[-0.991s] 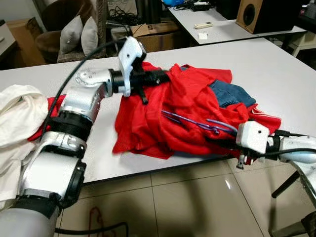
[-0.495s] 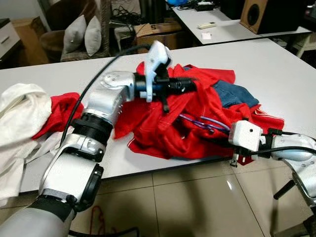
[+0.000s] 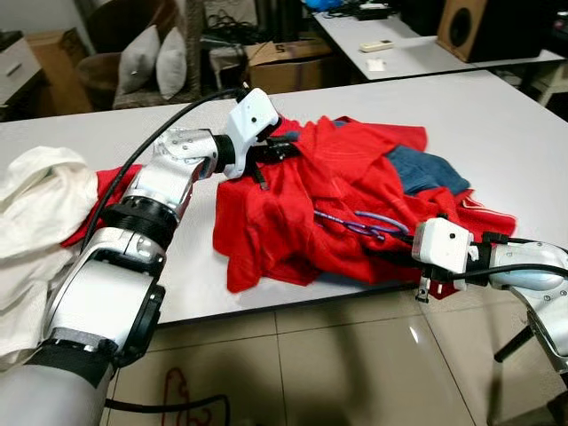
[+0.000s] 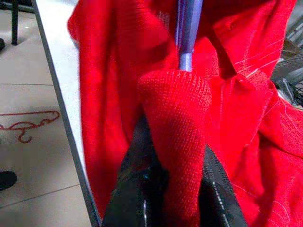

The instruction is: Hang hanger

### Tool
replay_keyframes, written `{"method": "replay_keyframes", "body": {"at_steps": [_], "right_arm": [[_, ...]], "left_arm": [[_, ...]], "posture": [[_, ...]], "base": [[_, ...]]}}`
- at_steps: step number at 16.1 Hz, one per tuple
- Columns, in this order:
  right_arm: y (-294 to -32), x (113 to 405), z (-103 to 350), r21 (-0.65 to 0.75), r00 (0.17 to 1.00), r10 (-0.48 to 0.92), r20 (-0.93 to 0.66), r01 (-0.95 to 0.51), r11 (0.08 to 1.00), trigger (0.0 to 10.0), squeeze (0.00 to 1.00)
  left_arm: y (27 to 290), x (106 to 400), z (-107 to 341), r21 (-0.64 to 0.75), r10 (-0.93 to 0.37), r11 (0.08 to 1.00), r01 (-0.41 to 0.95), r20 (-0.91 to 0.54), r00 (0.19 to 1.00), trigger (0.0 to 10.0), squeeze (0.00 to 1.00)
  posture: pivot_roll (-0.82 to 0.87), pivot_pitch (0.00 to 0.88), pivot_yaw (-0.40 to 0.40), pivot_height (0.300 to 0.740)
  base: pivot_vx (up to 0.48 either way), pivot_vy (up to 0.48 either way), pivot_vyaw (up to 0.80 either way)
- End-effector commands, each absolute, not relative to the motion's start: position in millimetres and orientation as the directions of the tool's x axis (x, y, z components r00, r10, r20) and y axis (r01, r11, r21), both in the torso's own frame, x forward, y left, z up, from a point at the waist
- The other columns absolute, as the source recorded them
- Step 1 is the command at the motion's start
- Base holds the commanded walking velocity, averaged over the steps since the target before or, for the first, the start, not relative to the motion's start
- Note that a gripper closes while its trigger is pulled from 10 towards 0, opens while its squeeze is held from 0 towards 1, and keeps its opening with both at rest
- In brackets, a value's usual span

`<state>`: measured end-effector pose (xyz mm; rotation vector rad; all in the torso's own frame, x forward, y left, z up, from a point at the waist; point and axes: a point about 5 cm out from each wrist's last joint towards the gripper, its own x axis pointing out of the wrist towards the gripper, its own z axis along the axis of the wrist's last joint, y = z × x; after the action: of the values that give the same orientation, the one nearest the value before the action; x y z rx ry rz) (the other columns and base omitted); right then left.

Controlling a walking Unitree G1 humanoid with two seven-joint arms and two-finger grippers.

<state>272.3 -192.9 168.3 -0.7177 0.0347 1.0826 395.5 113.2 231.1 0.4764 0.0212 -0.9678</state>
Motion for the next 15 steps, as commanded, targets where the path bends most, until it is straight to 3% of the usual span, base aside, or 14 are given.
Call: {"method": "replay_keyframes", "body": {"at_steps": [1, 5, 7, 10, 11, 13, 15], "right_arm": [[-188, 271, 180, -0.54, 0.477, 0.823, -0.309, -0.8, 0.262, 0.0, 0.0], [-187, 271, 180, -0.531, 0.475, 0.828, -0.298, -0.803, 0.269, 0.0, 0.0], [-187, 270, 179, -0.525, 0.472, 0.829, -0.301, -0.807, 0.269, 0.0, 0.0], [-188, 268, 176, -0.501, 0.461, 0.826, -0.324, -0.824, 0.264, 0.0, 0.0], [-189, 268, 174, -0.493, 0.463, 0.819, -0.34, -0.829, 0.264, 0.0, 0.0], [-191, 268, 172, -0.488, 0.464, 0.812, -0.354, -0.832, 0.263, 0.0, 0.0], [-192, 269, 172, -0.486, 0.465, 0.811, -0.355, -0.833, 0.265, 0.0, 0.0]], "left_arm": [[113, 397, 237, 0.379, -0.786, 0.484, 0.789, -0.209, 0.582, 10.0, 1.0], [106, 399, 246, 0.321, -0.822, 0.487, 0.812, -0.145, 0.55, 10.0, 1.0], [111, 401, 245, 0.32, -0.805, 0.502, 0.803, -0.164, 0.569, 10.0, 1.0], [132, 406, 234, 0.391, -0.685, 0.55, 0.738, -0.294, 0.667, 10.0, 1.0], [140, 409, 236, 0.383, -0.635, 0.607, 0.696, -0.294, 0.715, 10.0, 0.0], [145, 411, 246, 0.278, -0.651, 0.665, 0.693, -0.239, 0.721, 10.0, 0.0], [146, 404, 247, 0.14, -0.775, 0.564, 0.814, -0.252, 0.58, 10.0, 0.0]], "posture": [[-0.07, 0.0, 0.098, 0.74], [-0.07, 0.0, 0.105, 0.74], [-0.06, 0.0, 0.108, 0.74], [-0.07, 0.0, 0.111, 0.74], [-0.06, 0.0, 0.11, 0.74], [-0.06, 0.0, 0.109, 0.74], [-0.06, 0.0, 0.108, 0.74]], "base": [[0.0, 0.0, 0.0], [0.0, 0.0, 0.0], [0.0, 0.0, 0.0], [0.0, 0.0, 0.0], [0.0, 0.0, 0.0], [0.0, 0.0, 0.0], [0.0, 0.0, 0.0]]}}
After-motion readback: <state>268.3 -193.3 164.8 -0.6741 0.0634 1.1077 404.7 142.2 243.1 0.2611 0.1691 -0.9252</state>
